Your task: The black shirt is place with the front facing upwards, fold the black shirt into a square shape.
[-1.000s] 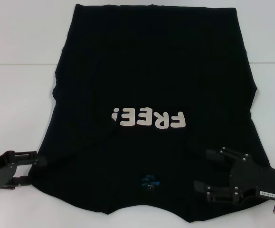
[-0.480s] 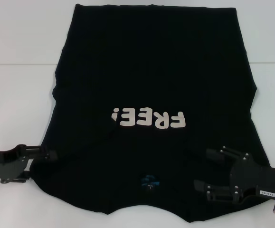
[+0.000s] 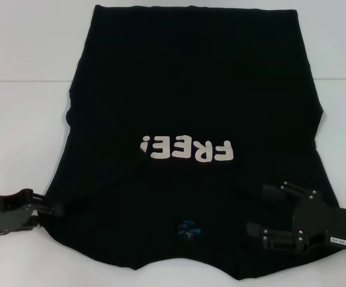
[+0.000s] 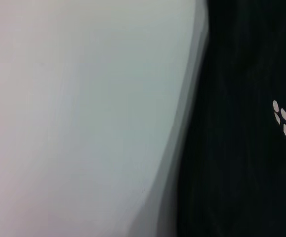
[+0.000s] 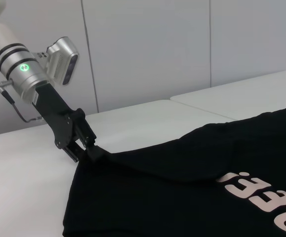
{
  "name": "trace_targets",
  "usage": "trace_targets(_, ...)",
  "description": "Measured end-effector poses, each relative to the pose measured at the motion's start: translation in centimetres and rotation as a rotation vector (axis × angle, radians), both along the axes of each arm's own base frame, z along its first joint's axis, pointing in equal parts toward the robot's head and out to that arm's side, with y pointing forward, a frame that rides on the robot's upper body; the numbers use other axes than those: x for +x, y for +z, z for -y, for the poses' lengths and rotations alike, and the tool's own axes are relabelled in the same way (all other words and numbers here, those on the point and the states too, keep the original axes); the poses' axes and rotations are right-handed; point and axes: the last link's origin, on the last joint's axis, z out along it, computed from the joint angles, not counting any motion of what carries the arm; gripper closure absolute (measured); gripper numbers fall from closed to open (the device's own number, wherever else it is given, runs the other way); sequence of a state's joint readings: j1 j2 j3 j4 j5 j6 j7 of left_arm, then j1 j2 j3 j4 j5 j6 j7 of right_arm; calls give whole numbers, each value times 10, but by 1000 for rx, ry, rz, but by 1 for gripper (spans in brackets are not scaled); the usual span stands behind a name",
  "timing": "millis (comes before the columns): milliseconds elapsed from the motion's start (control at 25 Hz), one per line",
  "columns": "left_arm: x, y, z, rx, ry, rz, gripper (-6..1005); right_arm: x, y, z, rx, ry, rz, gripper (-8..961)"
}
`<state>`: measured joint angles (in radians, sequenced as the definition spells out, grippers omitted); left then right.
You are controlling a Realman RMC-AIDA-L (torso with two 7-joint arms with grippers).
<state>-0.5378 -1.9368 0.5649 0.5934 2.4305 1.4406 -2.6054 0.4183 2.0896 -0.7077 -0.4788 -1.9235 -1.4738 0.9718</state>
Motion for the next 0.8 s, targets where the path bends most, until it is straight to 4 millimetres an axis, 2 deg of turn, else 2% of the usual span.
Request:
trace_targets(120, 0, 0, 0, 2, -3, -4, 678, 1, 1, 1, 1, -1, 0, 9)
trace_targets(520, 0, 0, -1, 6, -11, -4, 881, 1, 9, -5, -9, -58, -20, 8)
trace_targets(640, 0, 1, -1, 6, -15, -5, 937, 2, 27, -10, -22, -147, -29, 9)
trace_targets(800, 3, 0, -2, 3, -29, -1, 991, 3, 66, -20, -132, -409, -36, 10)
